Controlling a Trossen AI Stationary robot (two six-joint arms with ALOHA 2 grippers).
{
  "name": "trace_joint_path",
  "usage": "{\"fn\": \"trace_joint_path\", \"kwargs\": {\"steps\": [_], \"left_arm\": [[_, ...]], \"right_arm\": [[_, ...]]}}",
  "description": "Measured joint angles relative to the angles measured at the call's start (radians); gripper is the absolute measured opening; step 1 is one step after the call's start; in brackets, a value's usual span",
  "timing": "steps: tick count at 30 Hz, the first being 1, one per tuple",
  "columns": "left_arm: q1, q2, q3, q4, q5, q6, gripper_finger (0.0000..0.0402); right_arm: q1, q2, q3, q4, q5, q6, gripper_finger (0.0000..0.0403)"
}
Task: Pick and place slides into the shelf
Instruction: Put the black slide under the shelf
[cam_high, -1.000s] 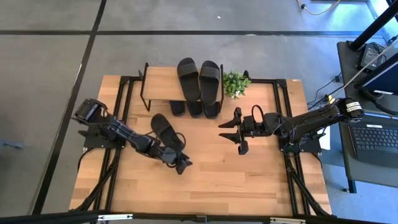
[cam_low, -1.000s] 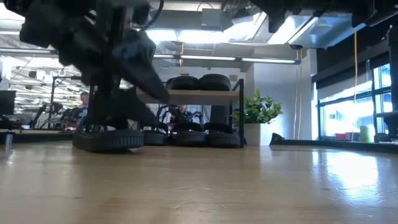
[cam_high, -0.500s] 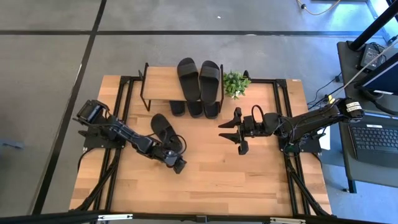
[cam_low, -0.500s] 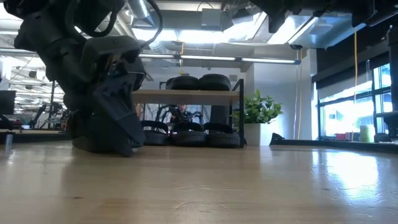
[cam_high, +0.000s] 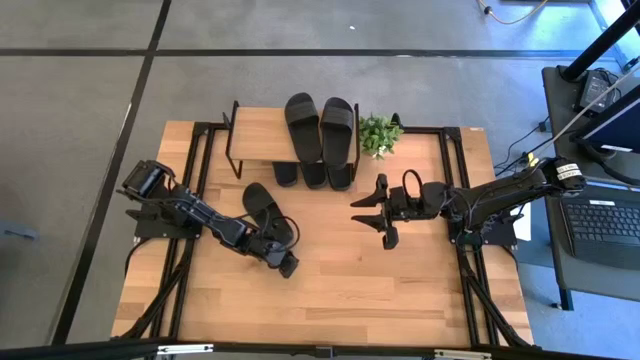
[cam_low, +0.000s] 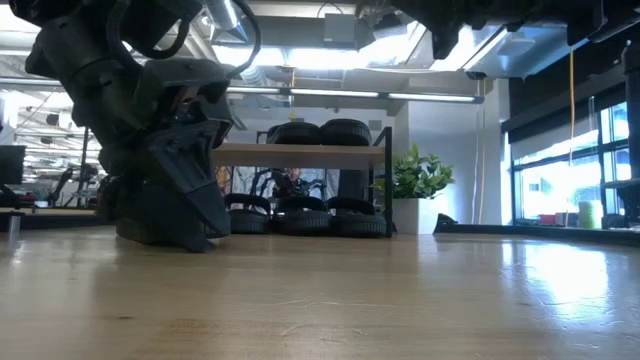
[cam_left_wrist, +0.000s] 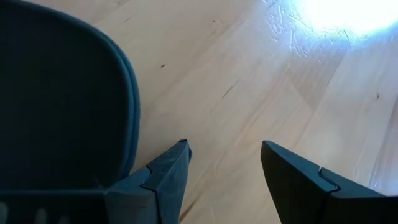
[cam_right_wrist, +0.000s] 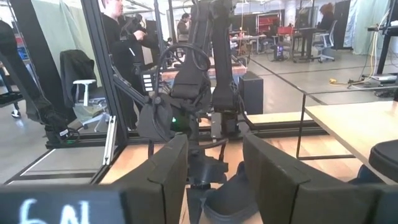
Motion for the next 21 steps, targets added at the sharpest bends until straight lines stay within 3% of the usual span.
{"fn": "trace_joint_path", "kwargs": {"steps": [13,21], "left_arm": [[-0.006,0.001,-0.001,-0.032,-0.086,-0.185,0.0194],[-0.06,0.002,-0.002,-0.112,-0.223,-0.331,0.0194]], "right_arm": [[0.0,0.0,0.0,-0.006,0.0,0.0,0.0156],[0.0,0.0,0.0,-0.013,0.0,-0.021,0.0156]]}}
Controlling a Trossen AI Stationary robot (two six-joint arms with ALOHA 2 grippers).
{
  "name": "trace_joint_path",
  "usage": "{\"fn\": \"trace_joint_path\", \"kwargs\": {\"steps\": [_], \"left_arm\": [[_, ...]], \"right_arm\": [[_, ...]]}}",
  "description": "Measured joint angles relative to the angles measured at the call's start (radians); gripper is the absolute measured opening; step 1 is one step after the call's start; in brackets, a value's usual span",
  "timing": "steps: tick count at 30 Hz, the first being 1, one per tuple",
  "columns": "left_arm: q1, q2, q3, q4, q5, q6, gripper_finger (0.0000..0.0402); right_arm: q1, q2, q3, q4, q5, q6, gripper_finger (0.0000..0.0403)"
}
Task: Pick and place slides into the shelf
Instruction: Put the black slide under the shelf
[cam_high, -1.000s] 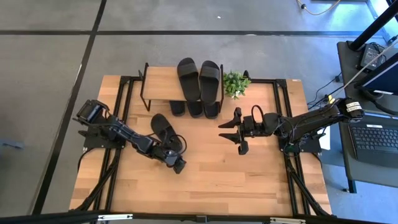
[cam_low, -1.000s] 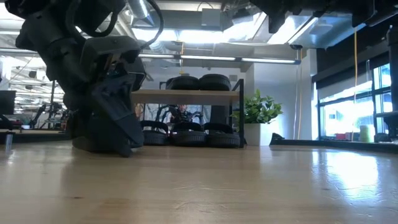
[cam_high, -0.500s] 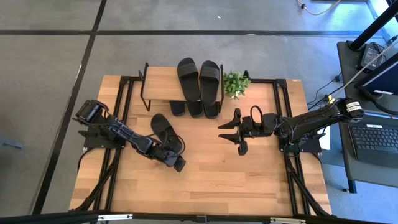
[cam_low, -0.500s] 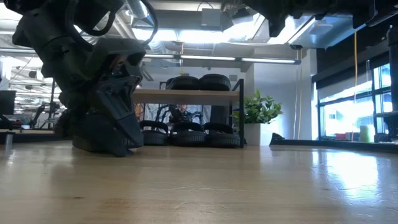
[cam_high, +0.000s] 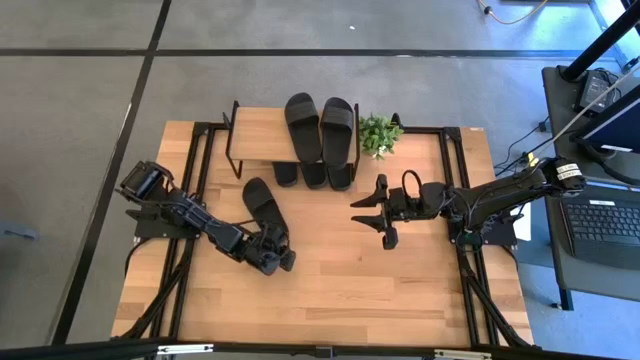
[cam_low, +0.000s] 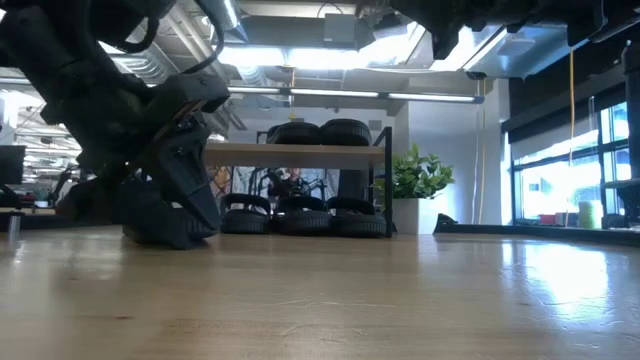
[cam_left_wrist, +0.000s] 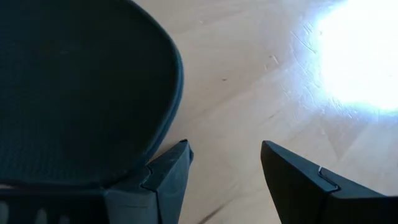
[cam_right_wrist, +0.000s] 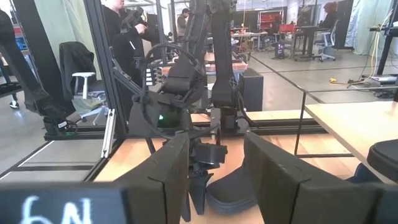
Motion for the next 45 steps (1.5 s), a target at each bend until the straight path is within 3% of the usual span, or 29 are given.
{"fn": "trace_joint_path", "kwargs": {"steps": [19,27,32,45], "left_arm": [[-0.015,-0.017,0.002,-0.143,-0.053,-0.116,0.0194],[0.021,-0.106,-0.007,-0.387,-0.052,-0.114,0.0195],[0.058,-0.115,-0.006,-0.474,-0.05,-0.081,0.0195],[0.241,-0.115,-0.007,-0.5,-0.112,0.106,0.0195]], "right_arm": [[-0.005,0.0,0.0,-0.002,0.0,-0.005,0.0156],[-0.005,0.0,0.0,-0.02,0.0,-0.005,0.0156],[-0.005,0.0,0.0,-0.027,0.0,-0.005,0.0156],[-0.005,0.0,0.0,-0.034,0.0,-0.001,0.0156]]}}
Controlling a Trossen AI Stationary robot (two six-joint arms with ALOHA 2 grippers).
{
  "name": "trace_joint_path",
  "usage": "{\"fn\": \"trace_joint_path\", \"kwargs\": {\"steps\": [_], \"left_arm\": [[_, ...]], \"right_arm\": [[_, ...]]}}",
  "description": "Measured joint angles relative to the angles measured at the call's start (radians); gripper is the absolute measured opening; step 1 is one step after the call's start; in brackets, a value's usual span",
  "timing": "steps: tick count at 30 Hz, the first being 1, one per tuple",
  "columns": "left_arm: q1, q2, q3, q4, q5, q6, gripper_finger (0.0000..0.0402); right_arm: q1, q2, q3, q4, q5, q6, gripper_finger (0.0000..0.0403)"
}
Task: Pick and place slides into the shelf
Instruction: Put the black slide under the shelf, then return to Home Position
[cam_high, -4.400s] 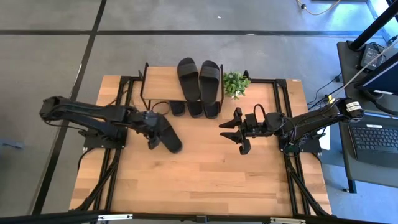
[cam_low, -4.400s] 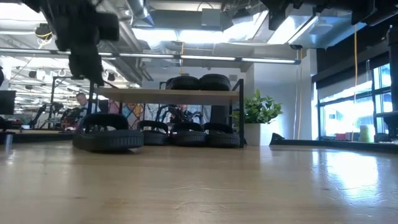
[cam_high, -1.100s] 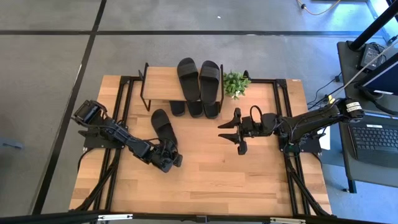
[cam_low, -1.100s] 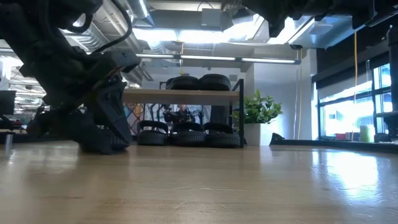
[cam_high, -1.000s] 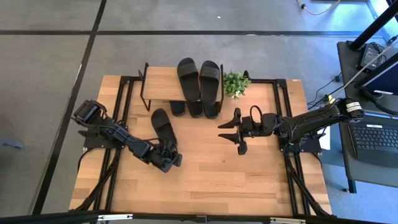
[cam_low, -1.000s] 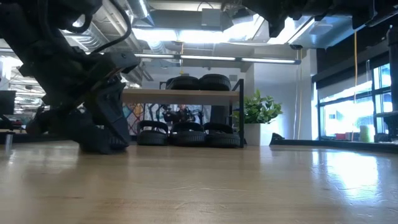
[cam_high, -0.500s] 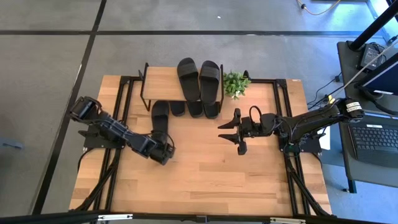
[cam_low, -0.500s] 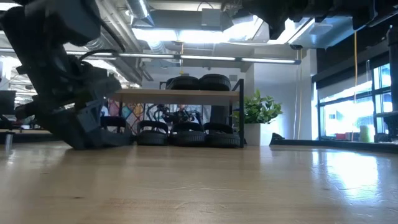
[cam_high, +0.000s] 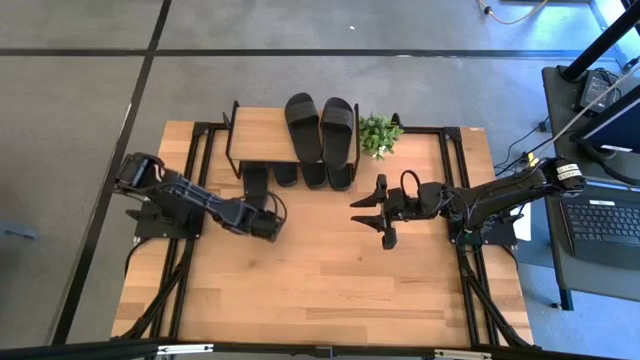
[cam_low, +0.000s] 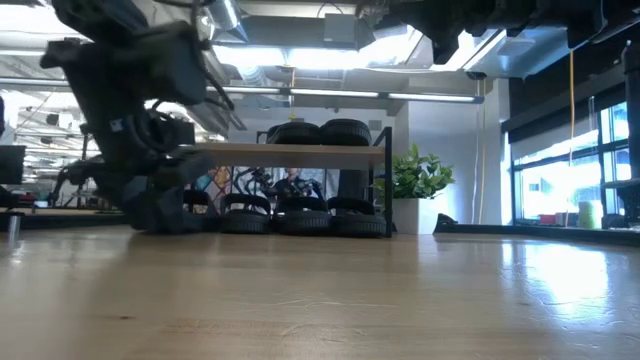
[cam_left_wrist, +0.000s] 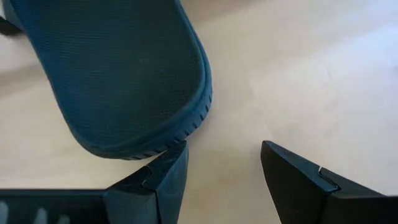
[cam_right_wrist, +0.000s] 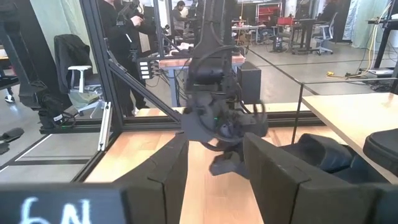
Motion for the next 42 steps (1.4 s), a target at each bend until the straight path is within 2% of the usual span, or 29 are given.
{"fn": "trace_joint_path", "kwargs": {"steps": [16,23,31,38,42], "left_arm": [[0.268,-0.002,0.003,0.07,-0.023,0.291,0.0195],[0.344,-0.002,0.004,0.167,0.023,0.392,0.0195],[0.365,-0.003,0.004,0.171,0.038,0.439,0.0195],[0.333,-0.003,0.004,0.169,0.059,0.477,0.0195],[0.3,-0.016,0.004,0.164,0.132,0.488,0.0195]], "right_arm": [[0.0,0.0,0.0,-0.012,0.0,0.0,0.0156],[0.0,0.0,0.0,-0.018,0.0,0.001,0.0156],[0.0,0.0,0.0,-0.017,0.0,0.0,0.0156],[0.0,0.0,0.0,-0.016,0.0,0.001,0.0156],[0.0,0.0,0.0,-0.015,0.0,0.002,0.0156]]}}
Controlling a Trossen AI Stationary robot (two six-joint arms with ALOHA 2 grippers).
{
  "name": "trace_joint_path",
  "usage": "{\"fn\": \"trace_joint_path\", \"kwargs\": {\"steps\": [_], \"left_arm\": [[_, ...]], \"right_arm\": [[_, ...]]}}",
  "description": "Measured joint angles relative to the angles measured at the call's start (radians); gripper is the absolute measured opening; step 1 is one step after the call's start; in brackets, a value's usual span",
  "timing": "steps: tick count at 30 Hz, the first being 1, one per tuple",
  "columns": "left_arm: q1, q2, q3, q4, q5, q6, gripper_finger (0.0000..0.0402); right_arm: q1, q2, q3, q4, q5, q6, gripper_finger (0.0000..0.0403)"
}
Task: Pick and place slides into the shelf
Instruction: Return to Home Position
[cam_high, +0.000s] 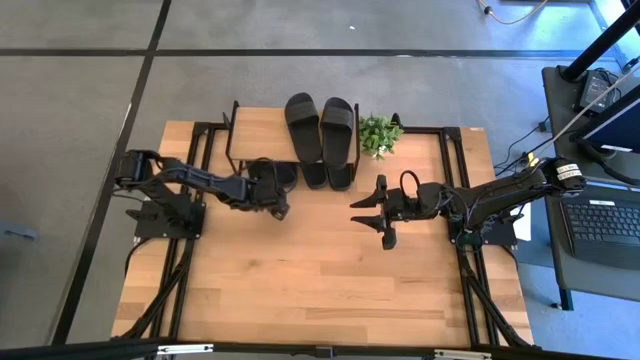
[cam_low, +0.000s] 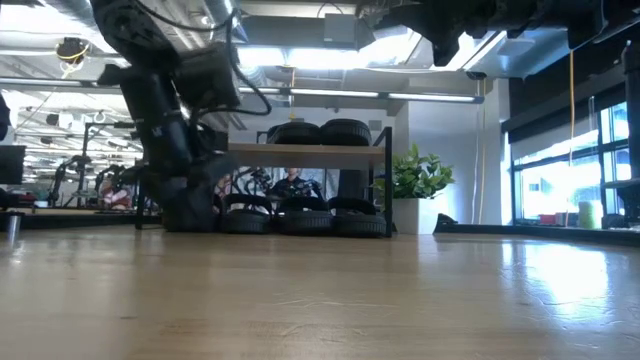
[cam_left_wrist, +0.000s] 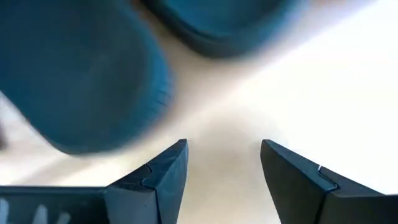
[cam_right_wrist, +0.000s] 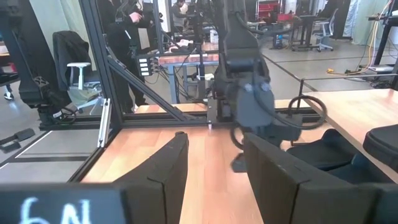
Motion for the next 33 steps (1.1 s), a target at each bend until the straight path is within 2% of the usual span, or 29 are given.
{"fn": "trace_joint_path", "kwargs": {"steps": [3,7,12,16,21,24,27,33], "left_arm": [[-0.031,-0.037,0.0,-0.004,0.056,0.01,0.0195],[-0.061,-0.13,0.0,-0.03,0.078,0.01,0.0195],[-0.107,-0.34,0.0,-0.034,0.181,0.018,0.0195],[-0.14,-0.543,0.0,-0.009,0.197,0.063,0.0195],[-0.177,-0.759,0.0,0.012,0.075,0.207,0.0195],[-0.195,-0.852,0.001,0.011,0.006,0.276,0.0195],[-0.206,-0.912,0.001,0.011,-0.041,0.325,0.0195],[-0.222,-0.983,0.0,-0.016,-0.067,0.431,0.0195]], "right_arm": [[0.0,0.0,0.0,0.002,0.0,0.001,0.0156],[0.0,0.0,0.0,0.006,0.0,0.001,0.0156],[0.0,0.0,0.0,0.015,0.0,0.002,0.0156],[0.0,-0.003,0.0,0.062,0.0,0.002,0.0156],[-0.018,-0.054,0.0,0.077,-0.001,0.027,0.0156],[-0.065,-0.114,0.0,-0.019,-0.001,0.074,0.0156],[-0.131,-0.184,0.0,-0.125,0.0,0.085,0.0156],[-0.225,-0.313,0.0,-0.292,-0.009,0.065,0.0156]]}}
